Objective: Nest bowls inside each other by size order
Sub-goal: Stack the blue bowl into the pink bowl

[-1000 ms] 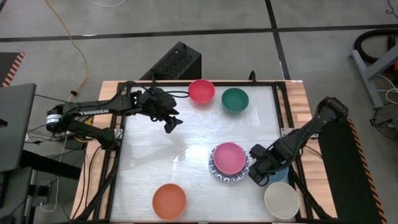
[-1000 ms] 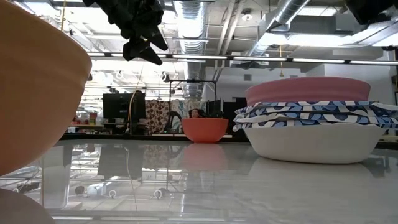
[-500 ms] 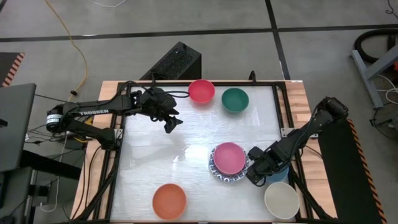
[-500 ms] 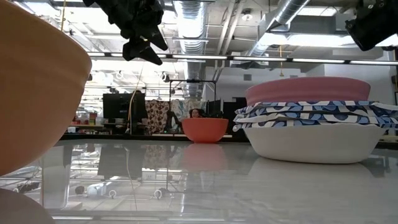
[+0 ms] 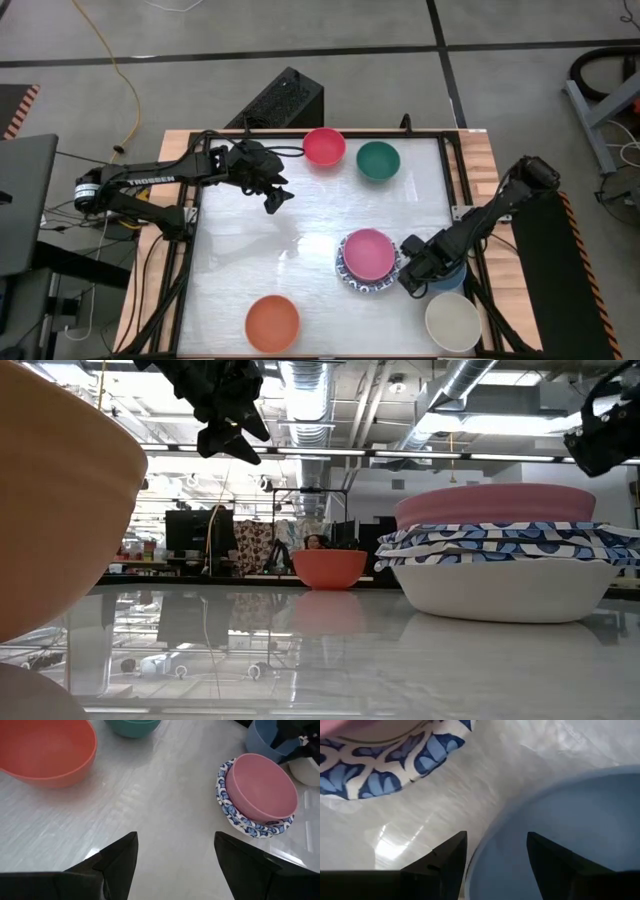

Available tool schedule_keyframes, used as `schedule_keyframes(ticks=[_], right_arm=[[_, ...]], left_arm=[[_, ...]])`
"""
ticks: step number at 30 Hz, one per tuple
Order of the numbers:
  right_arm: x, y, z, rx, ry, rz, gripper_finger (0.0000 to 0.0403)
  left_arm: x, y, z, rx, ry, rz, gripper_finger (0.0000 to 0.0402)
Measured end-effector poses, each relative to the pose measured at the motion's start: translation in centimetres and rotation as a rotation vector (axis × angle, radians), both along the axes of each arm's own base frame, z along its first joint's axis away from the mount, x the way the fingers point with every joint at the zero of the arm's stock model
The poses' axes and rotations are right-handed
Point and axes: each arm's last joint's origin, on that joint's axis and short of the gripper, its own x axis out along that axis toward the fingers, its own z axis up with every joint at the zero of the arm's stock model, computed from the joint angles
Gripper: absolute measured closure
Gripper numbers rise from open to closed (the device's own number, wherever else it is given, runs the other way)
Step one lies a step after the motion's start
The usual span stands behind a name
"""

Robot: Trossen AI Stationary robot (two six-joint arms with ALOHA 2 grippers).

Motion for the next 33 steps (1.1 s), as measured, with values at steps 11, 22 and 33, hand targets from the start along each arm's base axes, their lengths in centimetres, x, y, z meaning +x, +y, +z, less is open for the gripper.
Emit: schedule_keyframes(ticks=[11,22,33], right_arm=[[-0.2,-0.1,-0.2,-0.001,0.024,0.022,0.0305],[-0.3,-0.1,-0.1,0.012,0.037,0.048,0.0384],[0.3,-0.1,1.9,0.01,0.043,0.082,0.0394]], left_arm=[[0.0,0.0,0.0,0.005,0.002,-0.003,0.015],[0.0,0.0,0.0,0.006,0.002,-0.003,0.015],[0.0,0.0,0.0,0.006,0.002,-0.002,0.015]])
